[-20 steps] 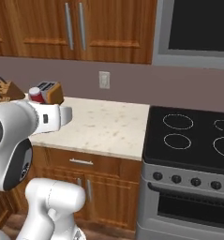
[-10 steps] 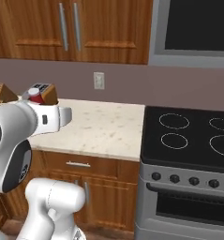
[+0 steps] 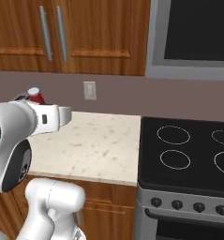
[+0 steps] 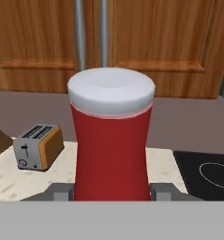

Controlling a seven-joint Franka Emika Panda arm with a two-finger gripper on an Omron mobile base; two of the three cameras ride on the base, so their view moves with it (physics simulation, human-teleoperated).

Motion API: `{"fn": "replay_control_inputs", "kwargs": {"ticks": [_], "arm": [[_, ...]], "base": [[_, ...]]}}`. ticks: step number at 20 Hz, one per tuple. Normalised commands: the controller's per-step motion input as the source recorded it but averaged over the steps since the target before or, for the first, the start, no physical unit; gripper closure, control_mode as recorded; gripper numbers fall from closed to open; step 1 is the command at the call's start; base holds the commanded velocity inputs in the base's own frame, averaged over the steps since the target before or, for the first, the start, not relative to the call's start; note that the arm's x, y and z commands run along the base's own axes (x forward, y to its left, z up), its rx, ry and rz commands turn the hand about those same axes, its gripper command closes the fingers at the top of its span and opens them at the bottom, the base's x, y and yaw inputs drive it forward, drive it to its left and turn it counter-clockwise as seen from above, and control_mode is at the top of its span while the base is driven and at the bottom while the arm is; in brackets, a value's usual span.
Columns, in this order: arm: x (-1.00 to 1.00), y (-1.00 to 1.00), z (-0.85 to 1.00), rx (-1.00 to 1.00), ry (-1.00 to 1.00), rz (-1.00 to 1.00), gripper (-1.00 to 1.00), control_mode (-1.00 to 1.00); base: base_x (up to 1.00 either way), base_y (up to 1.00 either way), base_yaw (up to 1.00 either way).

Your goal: Take 2 condiments from the cabinet and move them on the counter near the stove.Make sure the condiments are lined up with each other, next to each other.

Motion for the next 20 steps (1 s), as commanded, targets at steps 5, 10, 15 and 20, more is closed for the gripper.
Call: {"fn": "replay_control_inputs", "kwargs": {"ticks": [5, 10, 15, 20], "arm": [[0.0, 0.0, 0.0, 0.0, 0.0, 0.0, 1.0, 1.0], [0.0, 0.0, 0.0, 0.0, 0.0, 0.0, 1.0, 1.0], [0.0, 0.0, 0.0, 0.0, 0.0, 0.0, 1.0, 1.0], [0.0, 0.0, 0.0, 0.0, 0.0, 0.0, 1.0, 1.0]], "base": [[0.54, 0.11, -0.1], [0.36, 0.02, -0.1], [0.01, 0.0, -0.04], [0.0, 0.0, 0.0]]}}
